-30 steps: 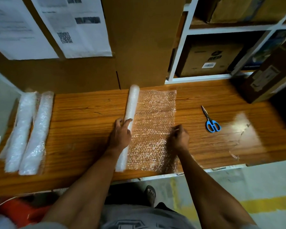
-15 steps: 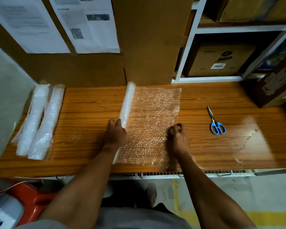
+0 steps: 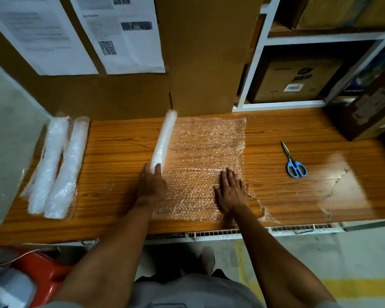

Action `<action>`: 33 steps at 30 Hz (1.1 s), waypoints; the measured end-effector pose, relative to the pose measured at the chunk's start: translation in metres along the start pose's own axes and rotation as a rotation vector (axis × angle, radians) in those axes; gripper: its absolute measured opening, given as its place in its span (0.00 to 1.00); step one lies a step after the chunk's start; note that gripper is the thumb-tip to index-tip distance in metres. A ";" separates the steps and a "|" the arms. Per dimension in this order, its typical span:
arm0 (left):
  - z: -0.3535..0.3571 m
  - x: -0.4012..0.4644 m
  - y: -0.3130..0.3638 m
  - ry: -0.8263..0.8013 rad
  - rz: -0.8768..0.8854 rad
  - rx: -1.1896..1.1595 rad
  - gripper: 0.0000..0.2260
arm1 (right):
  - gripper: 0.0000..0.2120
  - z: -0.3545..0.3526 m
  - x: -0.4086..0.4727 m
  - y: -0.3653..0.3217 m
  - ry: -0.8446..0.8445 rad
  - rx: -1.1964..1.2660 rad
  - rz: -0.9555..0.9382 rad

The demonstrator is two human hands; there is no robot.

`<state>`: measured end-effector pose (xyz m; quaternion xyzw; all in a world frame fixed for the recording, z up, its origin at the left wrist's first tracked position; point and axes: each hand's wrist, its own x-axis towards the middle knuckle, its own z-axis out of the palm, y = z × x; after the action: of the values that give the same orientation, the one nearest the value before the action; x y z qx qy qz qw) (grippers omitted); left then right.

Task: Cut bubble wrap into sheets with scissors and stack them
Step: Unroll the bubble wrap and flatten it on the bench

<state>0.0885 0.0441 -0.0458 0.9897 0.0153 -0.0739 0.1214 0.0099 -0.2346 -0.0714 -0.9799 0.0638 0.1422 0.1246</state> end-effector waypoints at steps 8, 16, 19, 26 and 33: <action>-0.010 -0.002 -0.012 0.044 0.041 0.069 0.31 | 0.36 0.002 -0.007 -0.030 0.005 0.055 0.033; -0.019 -0.016 0.019 -0.007 0.306 0.108 0.26 | 0.32 -0.012 -0.026 -0.050 0.088 0.118 0.054; -0.011 -0.022 0.046 -0.083 0.406 0.044 0.27 | 0.29 -0.021 -0.038 -0.037 0.163 0.166 0.112; 0.001 -0.024 0.126 -0.226 0.586 -0.025 0.25 | 0.26 -0.035 -0.032 0.030 0.232 0.194 0.222; 0.029 0.012 0.219 -0.319 0.654 -0.055 0.21 | 0.20 -0.060 0.003 0.120 0.360 0.233 0.310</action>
<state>0.1070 -0.1757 -0.0236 0.9147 -0.3192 -0.1841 0.1658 0.0088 -0.3657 -0.0436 -0.9469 0.2502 -0.0252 0.2002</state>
